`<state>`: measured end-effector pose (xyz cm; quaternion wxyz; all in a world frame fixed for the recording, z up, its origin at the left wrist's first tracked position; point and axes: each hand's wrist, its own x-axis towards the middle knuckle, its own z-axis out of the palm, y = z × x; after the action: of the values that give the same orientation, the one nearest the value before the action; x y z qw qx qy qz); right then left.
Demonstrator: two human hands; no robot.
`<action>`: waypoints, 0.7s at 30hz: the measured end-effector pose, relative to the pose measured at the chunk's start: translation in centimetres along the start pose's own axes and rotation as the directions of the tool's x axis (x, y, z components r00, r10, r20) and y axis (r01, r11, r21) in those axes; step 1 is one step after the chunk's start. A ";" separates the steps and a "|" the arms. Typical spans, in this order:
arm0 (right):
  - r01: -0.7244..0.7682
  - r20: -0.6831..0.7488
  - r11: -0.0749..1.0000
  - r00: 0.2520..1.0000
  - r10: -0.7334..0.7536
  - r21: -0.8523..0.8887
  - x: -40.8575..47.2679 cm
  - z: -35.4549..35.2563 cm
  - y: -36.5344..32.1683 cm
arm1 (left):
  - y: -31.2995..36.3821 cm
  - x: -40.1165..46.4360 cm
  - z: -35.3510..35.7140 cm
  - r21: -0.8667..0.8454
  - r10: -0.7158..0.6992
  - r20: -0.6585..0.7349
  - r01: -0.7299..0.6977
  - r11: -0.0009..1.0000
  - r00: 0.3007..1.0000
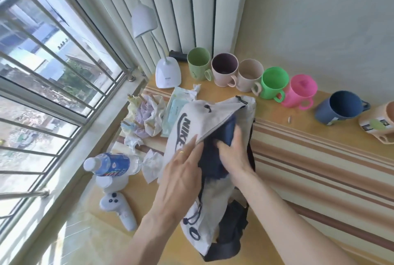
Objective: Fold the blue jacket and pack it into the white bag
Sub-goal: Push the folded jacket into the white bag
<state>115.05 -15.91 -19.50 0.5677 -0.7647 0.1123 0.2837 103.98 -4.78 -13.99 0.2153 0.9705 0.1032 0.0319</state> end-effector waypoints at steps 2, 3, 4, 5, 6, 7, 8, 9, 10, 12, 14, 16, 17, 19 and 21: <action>-0.012 0.131 0.995 0.991 0.026 -0.101 0.3 2.7 0.0 | 0.0 -0.5 0.7 -0.032 0.065 0.053 -0.063 0.998 0.997; 0.019 0.201 0.981 0.979 0.021 -0.194 0.2 3.6 0.1 | -0.6 -0.7 1.2 -0.047 0.057 0.082 -0.054 0.997 0.995; 0.080 0.249 0.955 0.969 -0.006 -0.287 0.1 4.3 0.2 | -1.4 -1.0 1.8 -0.074 0.030 0.112 -0.022 0.997 0.993; 0.144 0.282 0.931 0.958 -0.047 -0.336 0.2 4.6 0.8 | -2.2 -1.4 2.1 -0.105 0.000 0.142 0.015 0.994 0.990; 0.211 0.323 0.888 0.943 -0.075 -0.408 0.1 4.3 1.5 | -3.0 -2.0 2.4 -0.134 -0.028 0.180 0.053 0.990 0.983; 0.263 0.355 0.842 0.930 -0.092 -0.471 -0.1 3.7 2.2 | -3.5 -2.8 2.6 -0.169 -0.053 0.214 0.091 0.981 0.975; 0.307 0.371 0.786 0.922 -0.108 -0.536 -0.7 2.8 2.9 | -3.9 -3.7 2.7 -0.210 -0.076 0.231 0.126 0.970 0.970; 0.343 0.360 0.724 0.923 -0.139 -0.599 -1.6 1.7 3.7 | -4.0 -4.8 2.7 -0.257 -0.096 0.232 0.157 0.954 0.968; 0.383 0.337 0.653 0.919 -0.203 -0.653 -3.2 0.5 4.0 | -4.0 -5.9 2.8 -0.306 -0.118 0.237 0.189 0.933 0.964; 0.558 0.389 0.507 0.827 -0.407 -0.657 -6.5 -1.2 5.3 | -3.4 -8.1 2.6 -0.403 -0.203 0.235 0.286 0.869 0.950; 0.726 0.555 0.384 0.686 -0.471 -0.571 -9.3 -1.2 6.4 | -3.0 -10.0 3.1 -0.436 -0.344 0.219 0.407 0.803 0.913; 0.806 0.721 0.288 0.591 -0.362 -0.517 -10.5 -0.3 7.7 | -2.6 -11.2 3.8 -0.379 -0.479 0.278 0.553 0.741 0.832; 0.830 0.768 0.235 0.557 -0.316 -0.506 -10.8 0.3 8.2 | -2.5 -11.6 4.2 -0.350 -0.515 0.337 0.612 0.709 0.788; 0.820 0.764 0.215 0.572 -0.298 -0.530 -10.4 1.1 9.1 | -2.3 -12.1 4.8 -0.368 -0.535 0.466 0.704 0.607 0.705; 0.786 0.728 0.264 0.618 -0.298 -0.559 -9.7 1.3 9.5 | -2.7 -12.0 4.9 -0.451 -0.558 0.558 0.789 0.418 0.614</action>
<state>102.07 -19.28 -22.00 0.1844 -0.8243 -0.4702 0.2558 92.29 -6.96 -19.82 0.5508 0.6887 0.4344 -0.1834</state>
